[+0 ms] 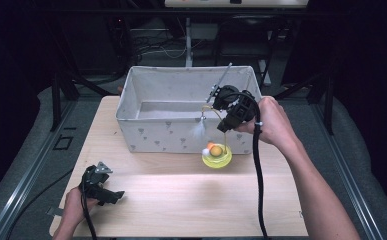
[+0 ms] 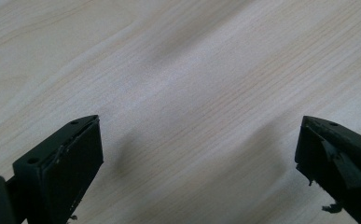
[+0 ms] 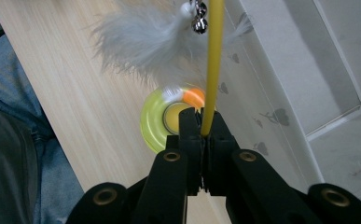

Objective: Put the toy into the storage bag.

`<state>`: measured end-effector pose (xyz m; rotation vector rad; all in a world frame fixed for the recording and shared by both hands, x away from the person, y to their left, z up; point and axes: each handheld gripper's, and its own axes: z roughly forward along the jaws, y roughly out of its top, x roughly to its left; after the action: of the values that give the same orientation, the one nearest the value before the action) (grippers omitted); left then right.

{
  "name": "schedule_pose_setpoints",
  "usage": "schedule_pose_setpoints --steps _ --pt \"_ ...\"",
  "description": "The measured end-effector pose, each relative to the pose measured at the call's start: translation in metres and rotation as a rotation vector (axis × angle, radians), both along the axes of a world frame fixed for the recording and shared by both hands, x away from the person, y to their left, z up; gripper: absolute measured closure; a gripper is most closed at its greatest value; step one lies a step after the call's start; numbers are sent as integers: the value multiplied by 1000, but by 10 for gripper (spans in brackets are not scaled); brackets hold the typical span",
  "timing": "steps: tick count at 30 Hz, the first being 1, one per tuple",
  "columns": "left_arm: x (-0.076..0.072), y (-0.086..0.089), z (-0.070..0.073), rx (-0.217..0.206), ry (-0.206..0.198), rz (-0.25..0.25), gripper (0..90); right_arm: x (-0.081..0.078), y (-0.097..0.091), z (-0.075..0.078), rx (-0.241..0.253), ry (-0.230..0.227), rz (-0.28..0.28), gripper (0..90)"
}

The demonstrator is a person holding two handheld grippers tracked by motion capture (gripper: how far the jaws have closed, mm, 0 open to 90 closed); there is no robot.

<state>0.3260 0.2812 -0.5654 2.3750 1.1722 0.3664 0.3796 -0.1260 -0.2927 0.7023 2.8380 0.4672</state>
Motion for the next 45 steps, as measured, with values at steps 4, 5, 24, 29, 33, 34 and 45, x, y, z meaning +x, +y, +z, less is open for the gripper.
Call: schedule_pose_setpoints --steps 4,5,24,29,33,34,45 --pt "0 0 0 1 2 0 10 0 -2 7 5 -5 -4 885" --pt "0 0 0 0 2 0 10 0 -2 10 2 -8 -3 884" --pt "0 0 0 -1 2 -1 10 0 -6 38 4 -22 -9 885" --pt "0 0 0 -2 1 -2 10 1 -6 42 6 -21 -11 885" --pt "0 0 0 -3 8 -4 10 3 -7 51 6 -28 -18 884" --pt "0 0 0 -4 7 -5 10 3 -7 53 5 -30 -20 885" --pt "1 1 0 -3 6 -4 10 7 -5 71 13 -49 -29 885"
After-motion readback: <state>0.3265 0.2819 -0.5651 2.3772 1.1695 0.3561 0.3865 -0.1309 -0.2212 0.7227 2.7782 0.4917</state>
